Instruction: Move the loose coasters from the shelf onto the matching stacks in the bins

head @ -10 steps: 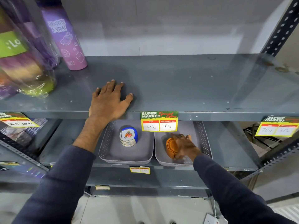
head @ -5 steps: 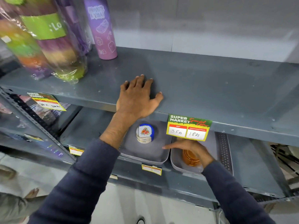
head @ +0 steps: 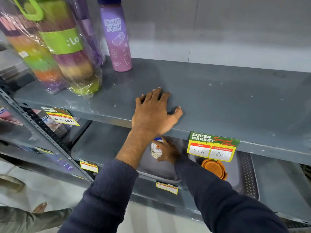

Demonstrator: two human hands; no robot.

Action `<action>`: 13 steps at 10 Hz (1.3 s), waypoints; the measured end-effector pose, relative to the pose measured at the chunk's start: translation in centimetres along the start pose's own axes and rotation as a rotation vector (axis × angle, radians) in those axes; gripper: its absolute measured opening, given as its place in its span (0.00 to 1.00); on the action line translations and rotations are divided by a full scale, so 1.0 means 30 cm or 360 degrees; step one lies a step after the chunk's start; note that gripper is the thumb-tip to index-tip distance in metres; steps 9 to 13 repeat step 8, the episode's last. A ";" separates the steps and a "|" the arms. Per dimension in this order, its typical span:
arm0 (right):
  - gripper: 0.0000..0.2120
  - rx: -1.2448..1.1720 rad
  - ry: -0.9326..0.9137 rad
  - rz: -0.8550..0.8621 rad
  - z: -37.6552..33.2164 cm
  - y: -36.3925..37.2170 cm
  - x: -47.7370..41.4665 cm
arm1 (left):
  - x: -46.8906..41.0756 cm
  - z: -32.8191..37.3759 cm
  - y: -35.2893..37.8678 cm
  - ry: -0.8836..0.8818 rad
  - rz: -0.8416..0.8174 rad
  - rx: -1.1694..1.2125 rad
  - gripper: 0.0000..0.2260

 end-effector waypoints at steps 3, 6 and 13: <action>0.50 0.0161 -0.0049 -0.0052 0.031 0.057 0.061 | 0.000 0.011 0.001 0.0004 0.0020 0.0008 0.30; 0.52 -0.0107 -0.0106 -0.0024 -0.129 -0.107 0.222 | 0.013 0.010 -0.005 0.0040 -0.0030 0.0067 0.29; 0.30 -0.0723 -0.0591 0.0209 -0.315 -0.314 0.626 | 0.063 0.026 -0.051 0.0023 0.0308 0.0345 0.19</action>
Point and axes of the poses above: each hand's wrist, its own x-axis away from the middle knuckle, its own y-axis out of the palm, z = x × y, the point moved 5 cm from there along -x, towards the middle knuckle, and after that the axes turned 8 degrees about -x, right-handed, at the moved point
